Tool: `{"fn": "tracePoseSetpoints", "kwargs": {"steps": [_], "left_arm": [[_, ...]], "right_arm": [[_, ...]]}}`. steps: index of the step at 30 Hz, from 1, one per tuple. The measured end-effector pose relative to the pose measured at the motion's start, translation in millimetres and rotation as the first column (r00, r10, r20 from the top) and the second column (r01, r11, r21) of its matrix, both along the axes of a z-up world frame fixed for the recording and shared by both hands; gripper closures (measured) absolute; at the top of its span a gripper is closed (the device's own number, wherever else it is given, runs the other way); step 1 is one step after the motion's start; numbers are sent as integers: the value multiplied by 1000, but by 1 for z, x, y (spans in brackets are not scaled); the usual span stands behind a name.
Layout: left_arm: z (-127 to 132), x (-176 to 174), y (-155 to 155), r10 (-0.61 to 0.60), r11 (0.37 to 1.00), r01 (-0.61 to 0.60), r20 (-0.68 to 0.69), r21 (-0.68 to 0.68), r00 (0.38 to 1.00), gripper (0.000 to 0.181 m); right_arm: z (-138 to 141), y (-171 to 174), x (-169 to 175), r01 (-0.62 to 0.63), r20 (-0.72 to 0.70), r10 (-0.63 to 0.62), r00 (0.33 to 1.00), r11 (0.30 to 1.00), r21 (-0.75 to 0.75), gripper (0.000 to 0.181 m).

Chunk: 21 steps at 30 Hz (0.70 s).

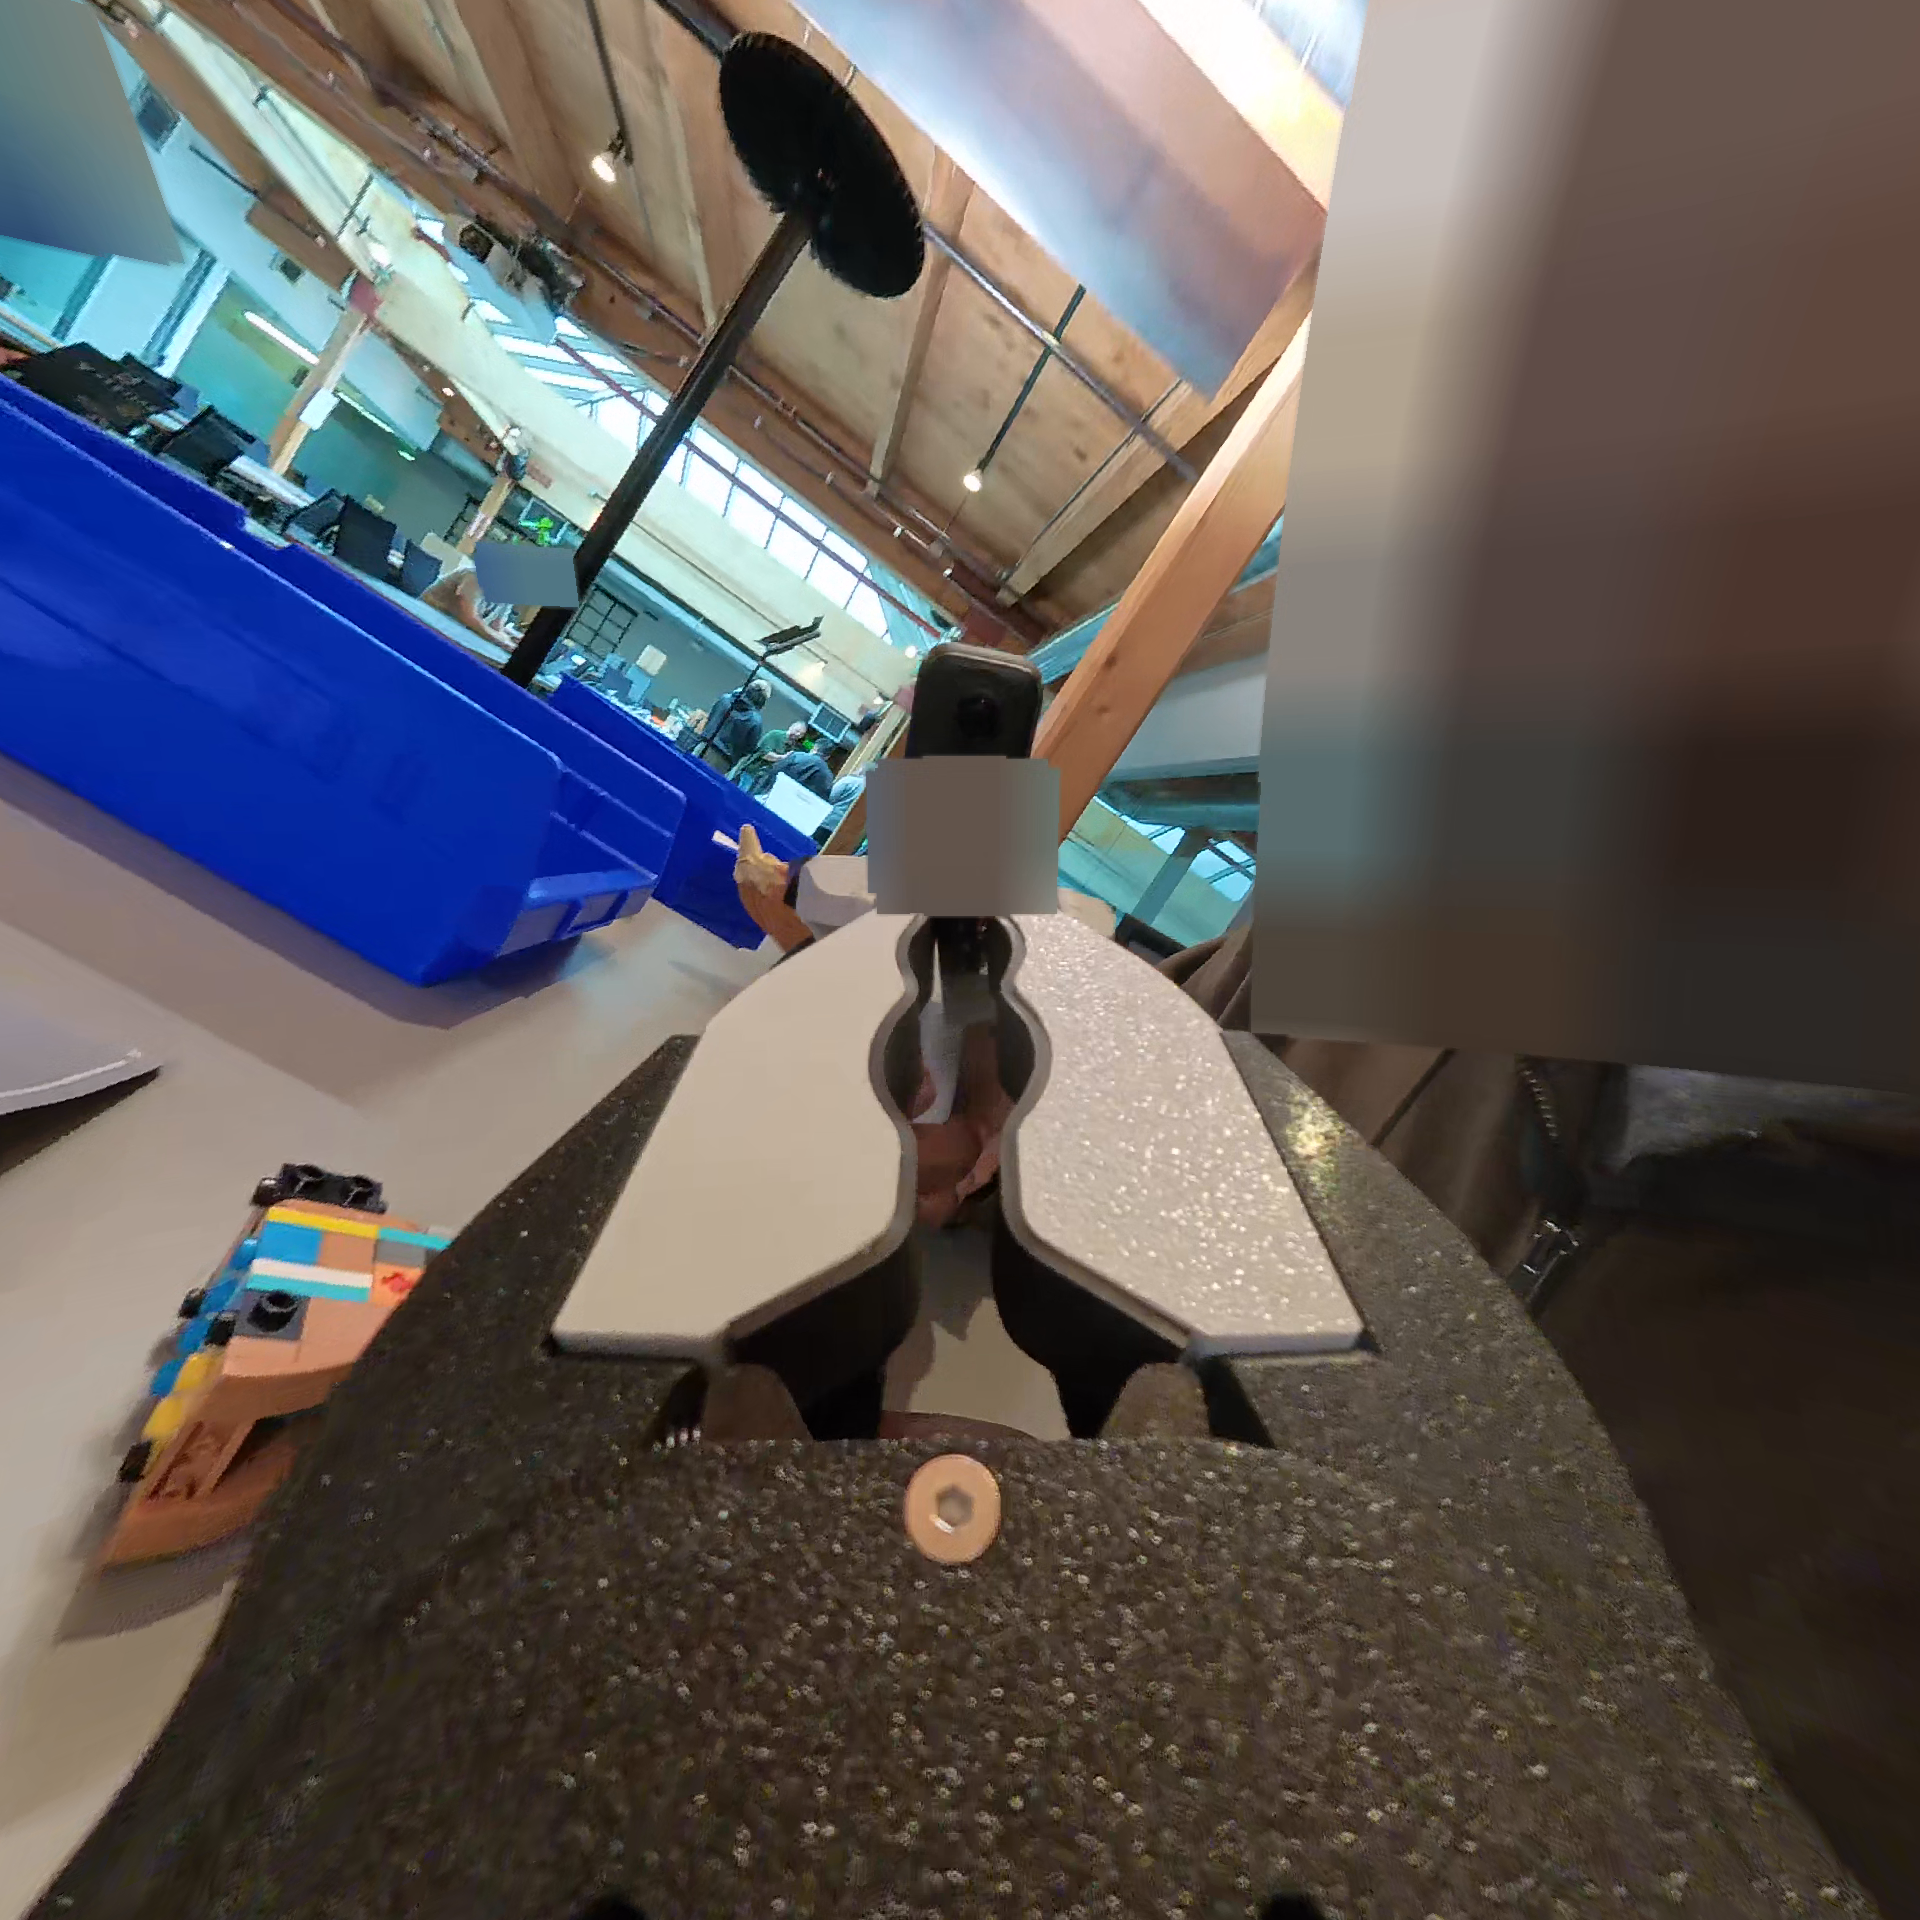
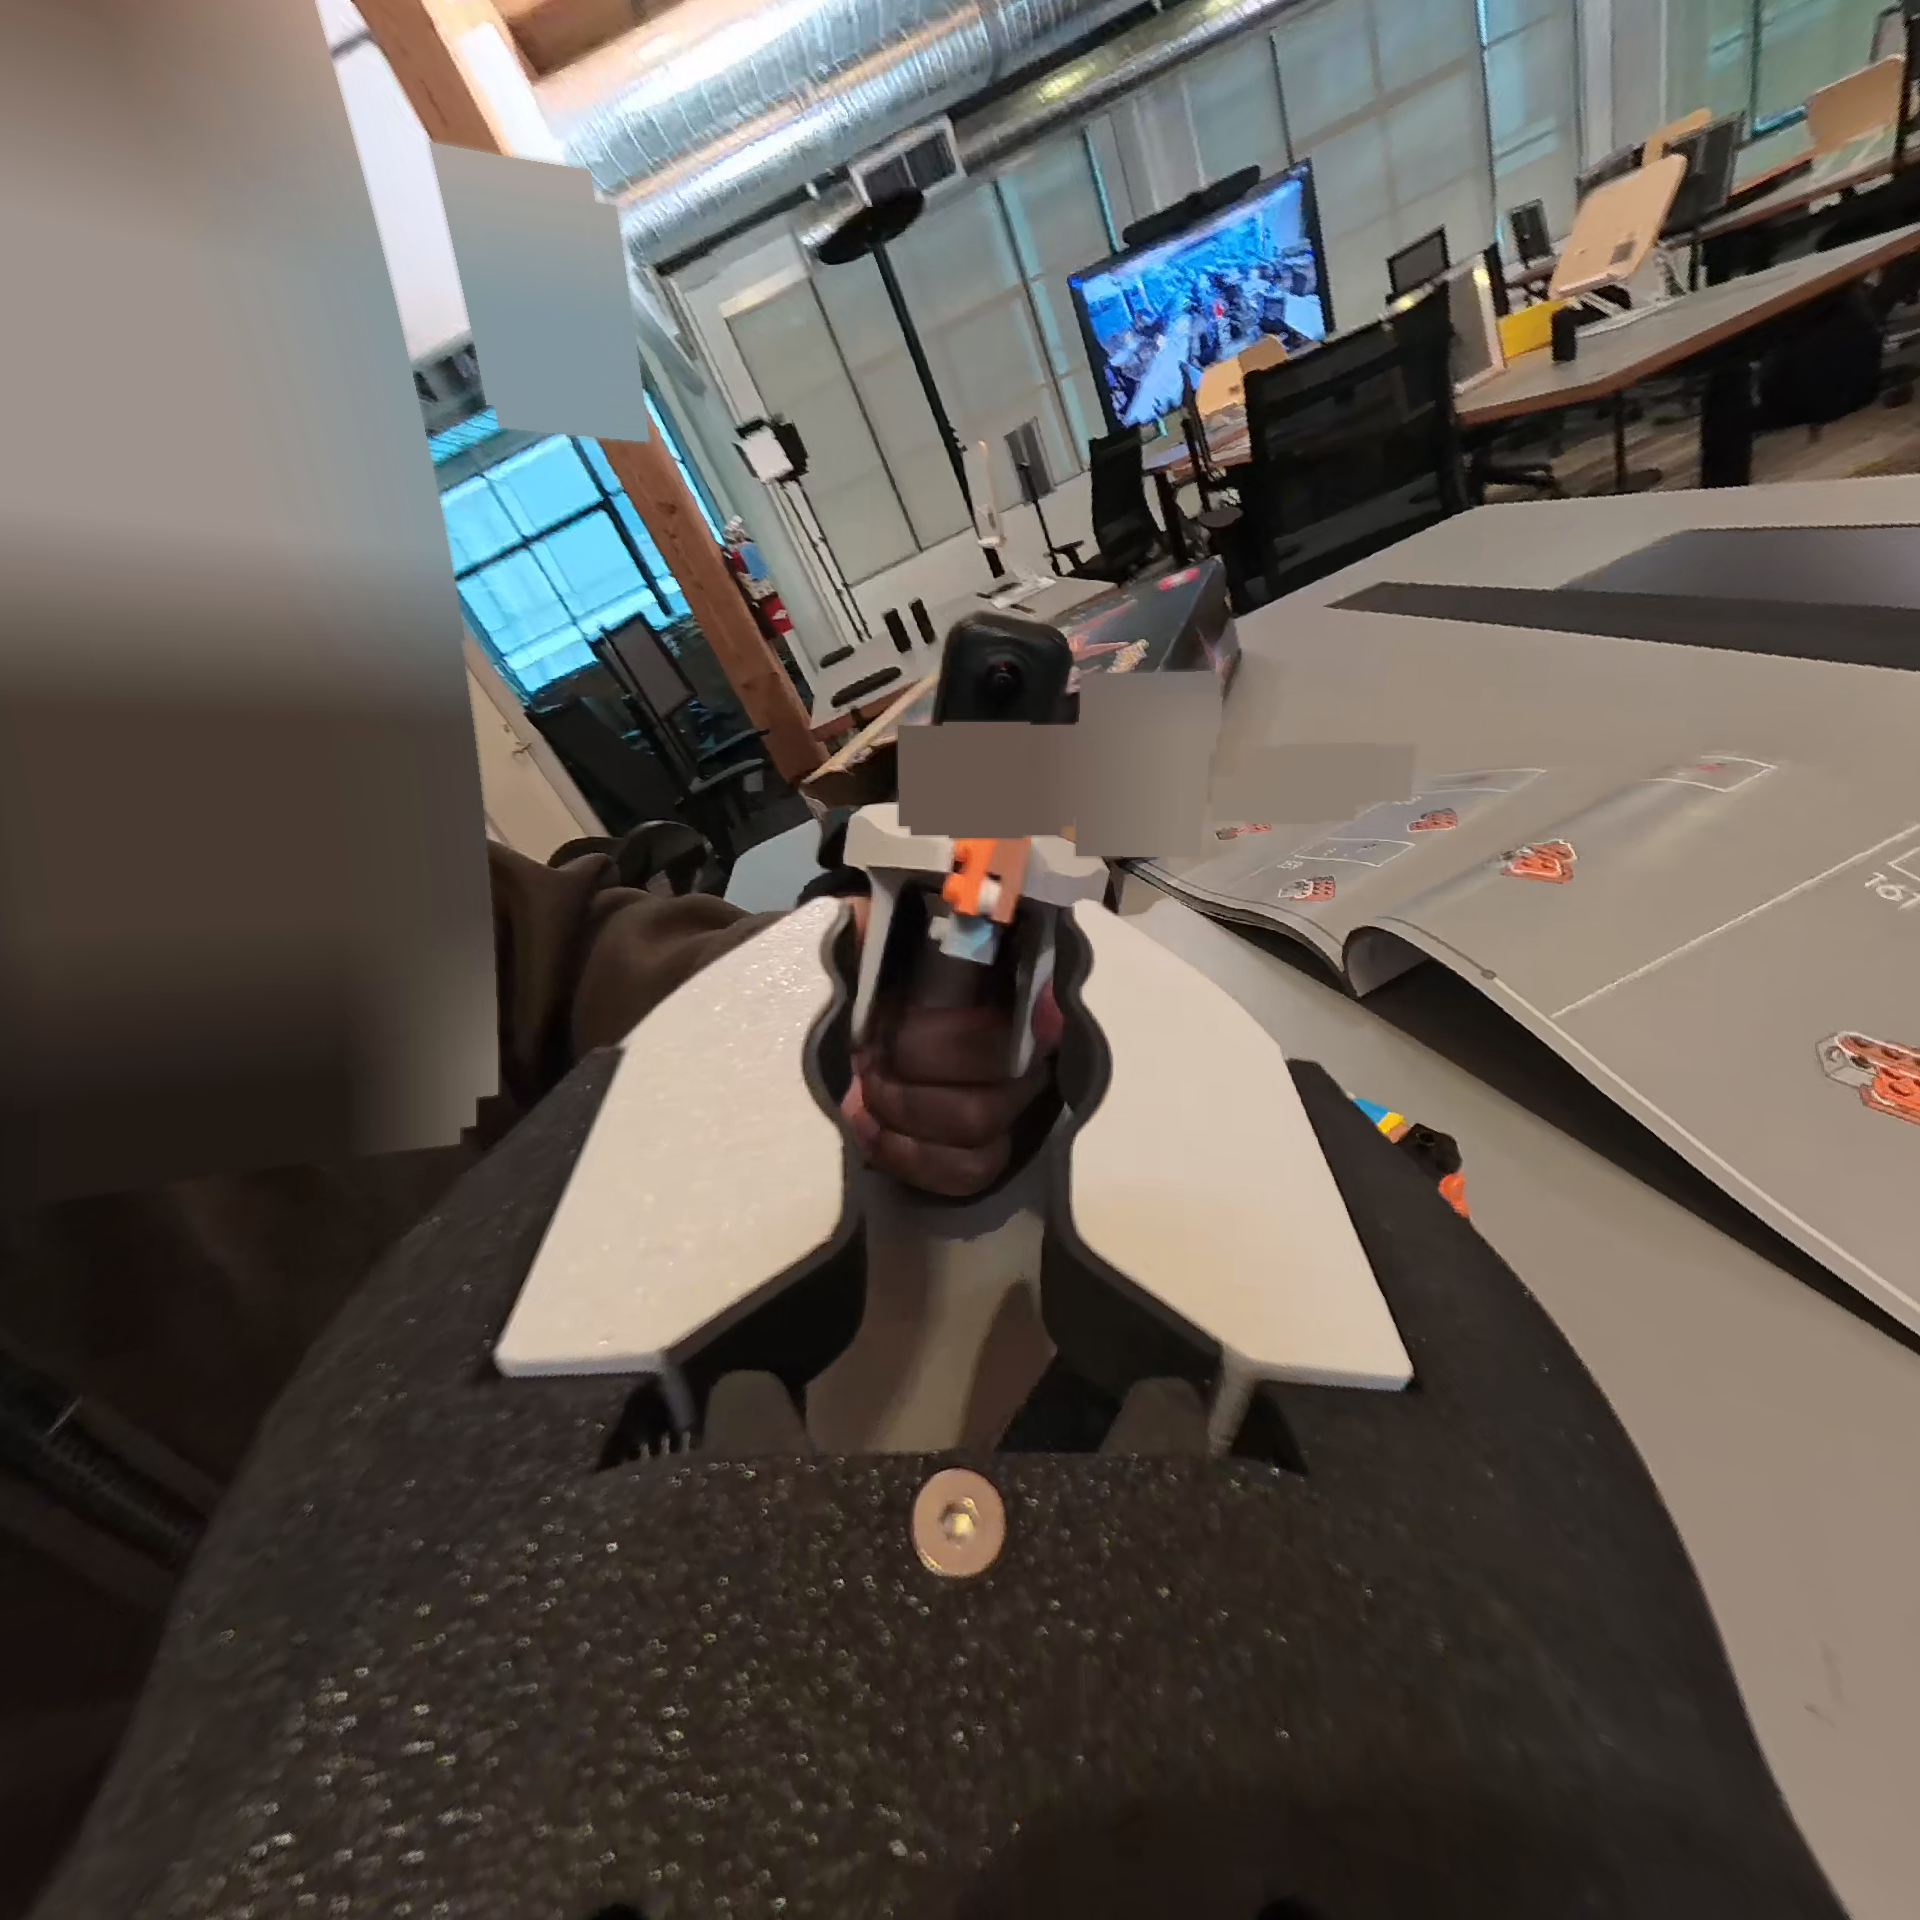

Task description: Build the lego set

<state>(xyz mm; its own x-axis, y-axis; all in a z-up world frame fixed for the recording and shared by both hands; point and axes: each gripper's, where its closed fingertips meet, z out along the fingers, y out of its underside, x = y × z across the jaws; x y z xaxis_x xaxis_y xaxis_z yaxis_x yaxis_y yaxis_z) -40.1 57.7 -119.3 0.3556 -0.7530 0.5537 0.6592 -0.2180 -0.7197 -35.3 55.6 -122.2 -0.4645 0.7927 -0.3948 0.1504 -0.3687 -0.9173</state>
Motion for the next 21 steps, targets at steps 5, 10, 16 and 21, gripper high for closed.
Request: {"fn": "tracePoseSetpoints", "kwargs": {"steps": [5, 10, 16, 21], "left_arm": [[2, 11, -4, -31, 998, 32, -23, 45, 999, 172], [2, 13, -5, -21, 998, 24, -54, 64, 998, 172], [1, 15, -6, 3, 997, 6, -112, 78, 994, 172], [-2, 16, -4, 30, 997, -17, -166, 77, 986, 172]], "right_arm": [[1, -5, 0, 6, 2, -6, 1000, 1000, 6, 152], [4, -6, 3, 27, -19, -26, 999, 998, 52, 166], [2, -6, 5, 34, -17, -32, 999, 996, 83, 169], [-1, -5, 5, 30, -2, -29, 1000, 995, 91, 169]]}}
